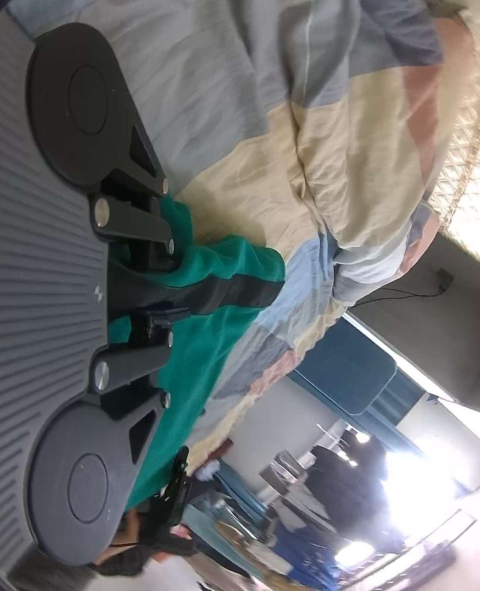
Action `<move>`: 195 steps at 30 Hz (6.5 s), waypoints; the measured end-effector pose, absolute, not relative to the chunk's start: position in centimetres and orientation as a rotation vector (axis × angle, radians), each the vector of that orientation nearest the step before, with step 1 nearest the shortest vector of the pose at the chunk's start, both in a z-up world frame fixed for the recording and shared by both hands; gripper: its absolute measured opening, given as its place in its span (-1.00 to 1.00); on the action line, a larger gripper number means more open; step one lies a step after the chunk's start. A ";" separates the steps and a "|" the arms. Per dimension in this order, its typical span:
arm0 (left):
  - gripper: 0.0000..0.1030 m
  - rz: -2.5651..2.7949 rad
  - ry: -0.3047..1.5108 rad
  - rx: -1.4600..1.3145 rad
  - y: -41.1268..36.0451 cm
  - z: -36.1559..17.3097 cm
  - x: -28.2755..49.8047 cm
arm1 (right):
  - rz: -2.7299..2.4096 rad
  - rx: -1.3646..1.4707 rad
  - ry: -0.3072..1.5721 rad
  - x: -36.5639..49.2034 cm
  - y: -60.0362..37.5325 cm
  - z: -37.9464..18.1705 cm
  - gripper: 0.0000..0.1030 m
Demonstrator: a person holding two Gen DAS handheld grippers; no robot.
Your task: Fold large clothes
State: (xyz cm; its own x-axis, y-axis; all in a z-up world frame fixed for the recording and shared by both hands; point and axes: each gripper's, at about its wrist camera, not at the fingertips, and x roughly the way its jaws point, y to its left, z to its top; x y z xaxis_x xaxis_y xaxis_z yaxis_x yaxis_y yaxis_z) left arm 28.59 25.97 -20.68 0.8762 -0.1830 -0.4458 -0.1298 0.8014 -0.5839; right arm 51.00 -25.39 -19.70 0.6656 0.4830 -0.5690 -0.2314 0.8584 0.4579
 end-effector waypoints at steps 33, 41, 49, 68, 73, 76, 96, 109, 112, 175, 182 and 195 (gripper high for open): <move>-0.84 0.009 0.418 -0.646 25.9 -20.0 31.4 | 0.019 0.176 0.641 49.1 -31.2 -19.7 -0.76; -0.80 0.027 0.529 -0.626 25.5 -21.6 32.9 | 0.033 0.248 0.713 49.9 -32.1 -22.3 -0.69; -0.16 0.047 0.537 -0.532 23.6 -19.1 30.5 | 0.087 0.290 0.654 44.8 -32.5 -18.4 -0.28; 0.32 0.050 0.439 -0.425 17.7 -13.4 19.5 | 0.330 0.296 0.585 28.9 -26.4 -12.9 -0.28; 0.33 0.028 0.431 -0.448 16.0 -14.0 18.2 | 0.382 0.271 0.622 28.0 -23.6 -15.2 -0.28; 0.34 -0.006 0.479 -0.440 15.0 -15.2 19.1 | 0.389 0.177 0.602 28.1 -22.4 -16.4 -0.27; 0.86 -0.073 0.650 -0.914 17.8 -19.8 19.3 | 0.318 0.996 0.928 25.9 -27.5 -21.4 0.85; 0.96 -0.126 0.613 -1.349 21.4 -25.5 23.3 | 0.268 1.249 0.854 28.2 -28.0 -25.5 0.85; 0.96 -0.122 0.625 -1.374 21.6 -26.3 24.0 | 0.265 1.233 0.859 28.6 -27.9 -26.0 0.85; 0.44 -0.266 0.331 -0.754 17.2 -9.2 24.0 | 0.479 0.717 0.559 32.6 -27.6 -11.5 -0.08; 0.47 -0.220 0.445 -0.557 16.8 -12.4 33.7 | 0.496 0.540 0.594 39.7 -25.5 -13.7 -0.12; 0.48 -0.195 0.632 -0.483 19.3 -19.0 45.5 | 0.539 0.374 0.629 47.6 -22.3 -20.3 -0.13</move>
